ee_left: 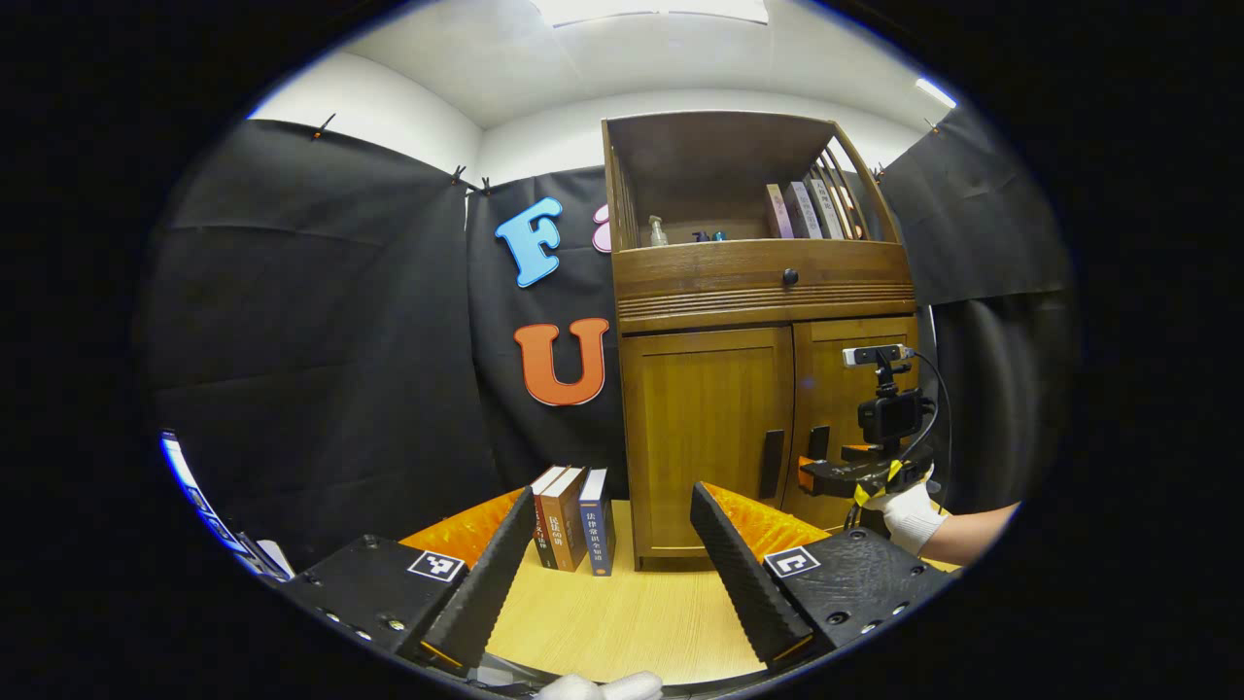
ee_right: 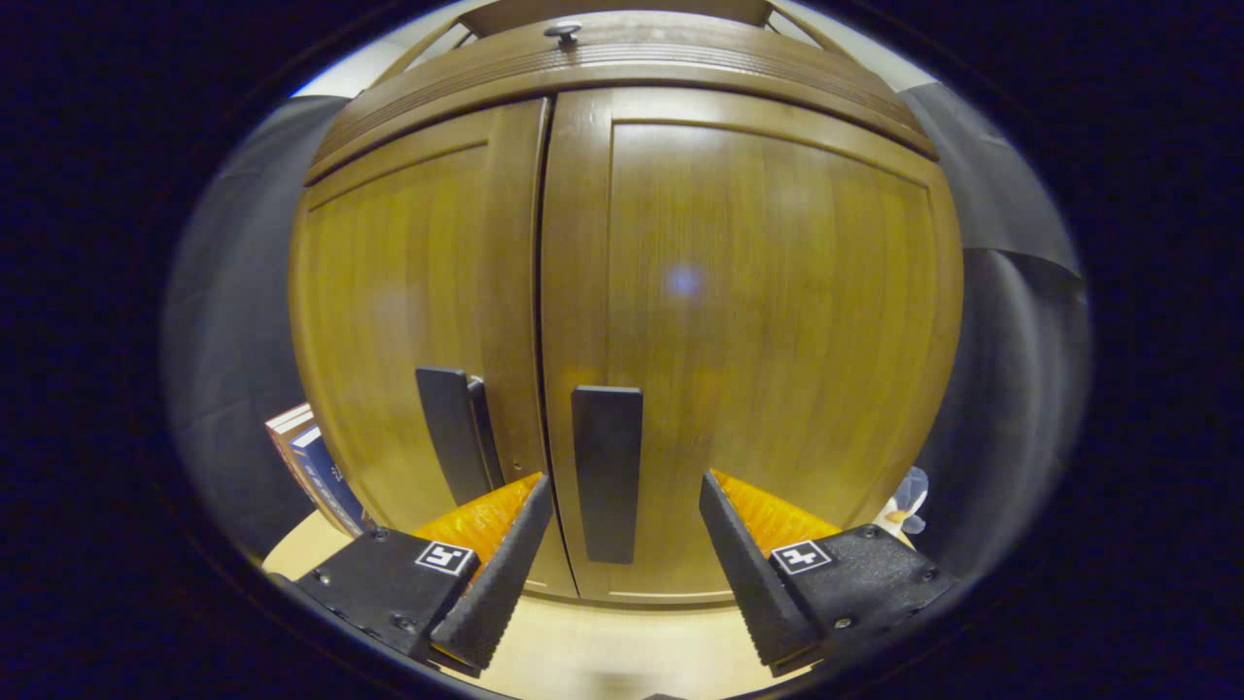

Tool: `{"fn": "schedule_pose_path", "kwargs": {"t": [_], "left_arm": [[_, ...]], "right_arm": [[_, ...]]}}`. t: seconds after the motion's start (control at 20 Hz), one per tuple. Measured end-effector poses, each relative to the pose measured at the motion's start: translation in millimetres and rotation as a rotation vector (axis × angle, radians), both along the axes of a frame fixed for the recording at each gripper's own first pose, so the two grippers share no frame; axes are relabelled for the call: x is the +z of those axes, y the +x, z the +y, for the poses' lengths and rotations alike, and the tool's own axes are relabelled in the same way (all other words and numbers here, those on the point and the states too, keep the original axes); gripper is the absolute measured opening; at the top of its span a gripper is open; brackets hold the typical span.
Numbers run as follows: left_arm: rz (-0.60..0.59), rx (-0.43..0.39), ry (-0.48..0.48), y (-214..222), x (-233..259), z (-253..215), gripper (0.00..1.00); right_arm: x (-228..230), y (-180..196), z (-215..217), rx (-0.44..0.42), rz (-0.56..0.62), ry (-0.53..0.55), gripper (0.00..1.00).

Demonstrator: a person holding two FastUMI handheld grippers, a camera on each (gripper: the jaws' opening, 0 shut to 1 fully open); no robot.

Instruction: Open the right door of the double-door shoe cabinet with the right hand, and open the left door with the left hand.

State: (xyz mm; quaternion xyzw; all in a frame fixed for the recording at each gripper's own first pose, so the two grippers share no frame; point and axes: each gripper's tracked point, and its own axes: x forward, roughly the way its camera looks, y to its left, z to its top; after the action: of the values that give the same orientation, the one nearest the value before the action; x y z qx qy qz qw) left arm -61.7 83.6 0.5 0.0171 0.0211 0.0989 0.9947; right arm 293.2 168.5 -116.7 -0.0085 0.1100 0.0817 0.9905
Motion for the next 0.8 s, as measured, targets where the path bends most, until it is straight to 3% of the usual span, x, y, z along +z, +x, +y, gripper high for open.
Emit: {"fn": "schedule_pose_path", "kwargs": {"t": [0.25,0.4,0.45,0.5,0.8], "left_arm": [[0.013,0.019,0.003,-2,-6,2,0.96],[0.021,0.022,0.009,-2,-9,2,0.96],[0.019,0.02,0.009,-2,-8,1,0.96],[0.016,0.018,0.006,-2,-7,0,0.96],[0.007,0.005,-0.006,-8,-11,-3,0.96]], "right_arm": [[-1,15,5,0.001,0.025,0.017,0.8],[-5,18,11,0.008,0.034,0.034,0.59],[-5,17,12,0.005,0.029,0.029,0.56],[-6,17,12,-0.002,0.028,0.023,0.38],[-17,6,9,0.031,0.046,0.028,0.35]]}}
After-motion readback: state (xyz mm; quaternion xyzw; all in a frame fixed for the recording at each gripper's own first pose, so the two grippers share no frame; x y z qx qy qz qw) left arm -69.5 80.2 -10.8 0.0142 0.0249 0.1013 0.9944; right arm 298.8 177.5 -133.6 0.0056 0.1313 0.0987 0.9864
